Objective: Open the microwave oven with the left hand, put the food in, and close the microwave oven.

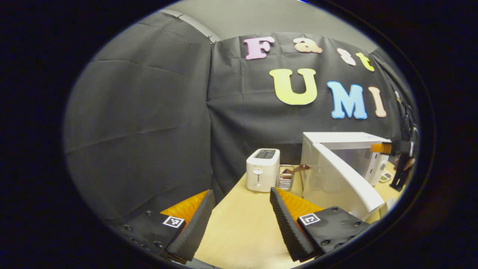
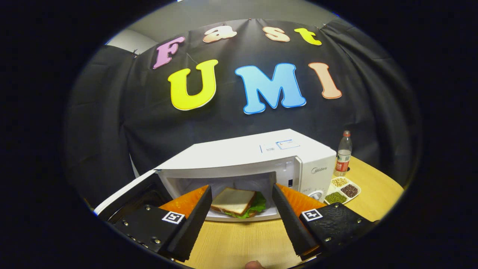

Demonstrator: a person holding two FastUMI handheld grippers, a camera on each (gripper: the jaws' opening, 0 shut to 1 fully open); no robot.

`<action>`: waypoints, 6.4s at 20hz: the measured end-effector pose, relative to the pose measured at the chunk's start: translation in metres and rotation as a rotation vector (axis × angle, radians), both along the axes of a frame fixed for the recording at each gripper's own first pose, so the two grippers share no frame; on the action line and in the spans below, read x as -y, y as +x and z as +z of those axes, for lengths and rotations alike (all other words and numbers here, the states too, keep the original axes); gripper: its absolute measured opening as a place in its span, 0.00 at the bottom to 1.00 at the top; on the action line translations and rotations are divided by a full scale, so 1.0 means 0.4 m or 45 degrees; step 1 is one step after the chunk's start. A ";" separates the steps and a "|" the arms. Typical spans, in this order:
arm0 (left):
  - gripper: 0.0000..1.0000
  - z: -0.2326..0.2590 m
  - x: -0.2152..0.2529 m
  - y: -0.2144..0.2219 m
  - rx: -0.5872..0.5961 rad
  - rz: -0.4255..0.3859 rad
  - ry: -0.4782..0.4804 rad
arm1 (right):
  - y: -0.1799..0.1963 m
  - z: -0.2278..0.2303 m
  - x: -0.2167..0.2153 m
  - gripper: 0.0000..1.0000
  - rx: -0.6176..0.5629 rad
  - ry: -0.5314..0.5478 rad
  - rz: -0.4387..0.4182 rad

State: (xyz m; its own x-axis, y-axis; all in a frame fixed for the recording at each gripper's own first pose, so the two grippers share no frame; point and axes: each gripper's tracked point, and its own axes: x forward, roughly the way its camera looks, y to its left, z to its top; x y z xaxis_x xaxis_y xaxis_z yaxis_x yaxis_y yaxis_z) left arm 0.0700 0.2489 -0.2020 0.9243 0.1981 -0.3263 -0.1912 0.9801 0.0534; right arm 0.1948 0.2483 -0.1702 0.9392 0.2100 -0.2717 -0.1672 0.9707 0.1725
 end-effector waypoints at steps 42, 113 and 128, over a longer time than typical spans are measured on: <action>0.07 -0.030 0.793 0.044 -0.099 -0.596 -0.091 | -0.348 0.191 0.466 0.98 0.129 0.026 -0.006; 0.07 0.372 0.852 -0.062 0.270 -0.454 -0.142 | -0.450 0.275 0.545 0.98 0.237 -0.119 0.016; 0.92 0.450 0.714 -0.208 0.346 -0.473 -0.097 | -0.513 0.349 0.449 0.98 0.318 -0.128 -0.035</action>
State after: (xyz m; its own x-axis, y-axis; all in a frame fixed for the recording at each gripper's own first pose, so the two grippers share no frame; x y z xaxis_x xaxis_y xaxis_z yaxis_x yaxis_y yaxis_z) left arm -0.0130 -0.0367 -0.0221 0.9820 -0.1781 -0.0630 0.1768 0.9839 -0.0252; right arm -0.0102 0.0686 -0.0305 0.9848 0.1669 -0.0487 -0.1655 0.9857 0.0316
